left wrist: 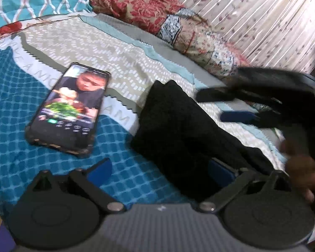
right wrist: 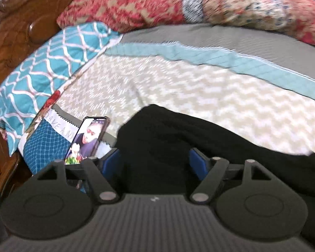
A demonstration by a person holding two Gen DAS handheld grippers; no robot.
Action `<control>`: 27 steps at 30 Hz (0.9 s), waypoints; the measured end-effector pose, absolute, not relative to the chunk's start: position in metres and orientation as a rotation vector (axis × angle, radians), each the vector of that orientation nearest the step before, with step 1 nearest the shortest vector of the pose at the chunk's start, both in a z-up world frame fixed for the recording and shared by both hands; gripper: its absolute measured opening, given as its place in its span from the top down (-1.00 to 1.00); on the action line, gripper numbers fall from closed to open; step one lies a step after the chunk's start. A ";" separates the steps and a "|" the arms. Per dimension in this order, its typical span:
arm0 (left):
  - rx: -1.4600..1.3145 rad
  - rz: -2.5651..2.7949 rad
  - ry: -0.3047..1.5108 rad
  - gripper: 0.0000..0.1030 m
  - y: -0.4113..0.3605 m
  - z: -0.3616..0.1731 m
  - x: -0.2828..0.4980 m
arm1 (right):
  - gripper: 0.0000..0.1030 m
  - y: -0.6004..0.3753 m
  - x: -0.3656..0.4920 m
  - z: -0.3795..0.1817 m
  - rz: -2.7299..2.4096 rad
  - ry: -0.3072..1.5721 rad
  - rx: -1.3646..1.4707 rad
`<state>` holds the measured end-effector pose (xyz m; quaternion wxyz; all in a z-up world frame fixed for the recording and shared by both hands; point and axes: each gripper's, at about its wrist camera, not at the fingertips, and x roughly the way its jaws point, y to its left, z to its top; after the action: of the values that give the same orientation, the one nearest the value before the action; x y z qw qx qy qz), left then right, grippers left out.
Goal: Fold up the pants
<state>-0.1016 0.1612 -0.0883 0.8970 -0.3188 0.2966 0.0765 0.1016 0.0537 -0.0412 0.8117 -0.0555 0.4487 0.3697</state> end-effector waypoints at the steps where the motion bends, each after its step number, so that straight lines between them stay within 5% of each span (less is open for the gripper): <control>1: -0.667 0.149 0.603 -0.70 0.166 -0.090 -0.107 | -0.49 0.066 0.102 -0.044 0.792 0.970 -0.134; 5: -0.684 0.132 0.585 -0.38 0.177 -0.093 -0.118 | -0.68 0.109 0.100 -0.061 0.787 0.983 -0.255; 10: -0.657 0.126 0.581 -0.28 0.175 -0.095 -0.113 | -0.67 0.132 0.113 -0.101 0.670 1.008 -0.433; 12: -0.663 0.121 0.575 -0.29 0.175 -0.094 -0.112 | -0.41 0.124 0.117 -0.100 0.687 0.978 -0.444; 13: -0.666 0.119 0.574 -0.33 0.176 -0.094 -0.111 | -0.10 0.120 0.121 -0.095 0.685 0.980 -0.423; 15: -0.674 0.117 0.572 -0.37 0.177 -0.093 -0.108 | 0.26 0.098 0.138 -0.083 0.707 1.008 -0.312; 27: -0.526 -0.017 0.560 -0.61 0.124 -0.054 -0.061 | 0.25 -0.100 0.174 -0.063 0.787 1.022 0.732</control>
<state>-0.0610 0.1238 -0.0543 0.9272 -0.2564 0.2729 -0.0084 0.1745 -0.1004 -0.0628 0.7376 0.3333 0.4653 0.3583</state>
